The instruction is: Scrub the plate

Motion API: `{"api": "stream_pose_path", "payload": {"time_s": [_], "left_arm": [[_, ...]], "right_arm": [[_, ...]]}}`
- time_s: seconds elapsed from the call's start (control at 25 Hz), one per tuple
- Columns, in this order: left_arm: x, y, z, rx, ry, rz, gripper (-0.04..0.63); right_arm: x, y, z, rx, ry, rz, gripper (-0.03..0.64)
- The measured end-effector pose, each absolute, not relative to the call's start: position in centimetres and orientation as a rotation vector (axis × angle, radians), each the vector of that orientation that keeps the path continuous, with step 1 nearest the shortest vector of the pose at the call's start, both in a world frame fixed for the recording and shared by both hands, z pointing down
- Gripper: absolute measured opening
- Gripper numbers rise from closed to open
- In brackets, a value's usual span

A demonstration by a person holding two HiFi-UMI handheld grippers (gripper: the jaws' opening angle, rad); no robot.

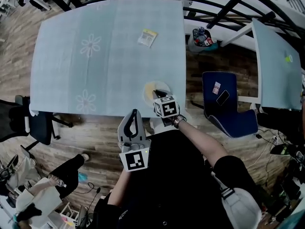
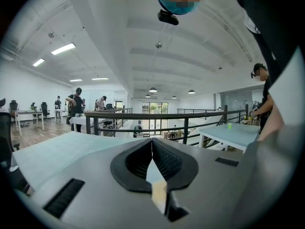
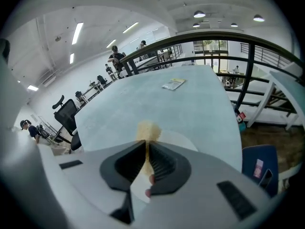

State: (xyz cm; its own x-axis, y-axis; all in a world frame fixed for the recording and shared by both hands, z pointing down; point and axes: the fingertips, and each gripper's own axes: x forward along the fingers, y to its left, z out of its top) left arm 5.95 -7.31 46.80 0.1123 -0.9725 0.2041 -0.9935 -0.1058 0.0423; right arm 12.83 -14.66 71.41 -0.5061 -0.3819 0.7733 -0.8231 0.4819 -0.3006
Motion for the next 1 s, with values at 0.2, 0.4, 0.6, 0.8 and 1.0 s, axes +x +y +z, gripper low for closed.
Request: {"api": "stream_pose_path", "payload": {"time_s": [0.2,0.4,0.6,0.8,1.0], "left_arm": [[5.4,-6.9,47.0,2.178,-2.000,0.198,0.014],[5.1,-6.8,47.1,2.173,-1.997,0.201,0.014],[5.4,-7.0,47.4,2.188,-1.976,0.211,0.014],[6.3,-7.2,47.5,2.217,-1.948,0.222,0.014],[6.7,-7.5,47.6,2.233,-1.924,0.228,0.014]], "right_arm": [[11.0,-14.0,72.2,0.934,-2.088,0.931,0.029],[10.8,-13.7,73.5,0.932,-2.056,0.927,0.029],[11.3,-13.9,74.4,0.955,-2.030,0.932,0.029],[12.8,-14.2,75.0,0.992,-2.013,0.934,0.031],[14.5,-14.2,75.3,1.023,-1.991,0.954,0.031]]}}
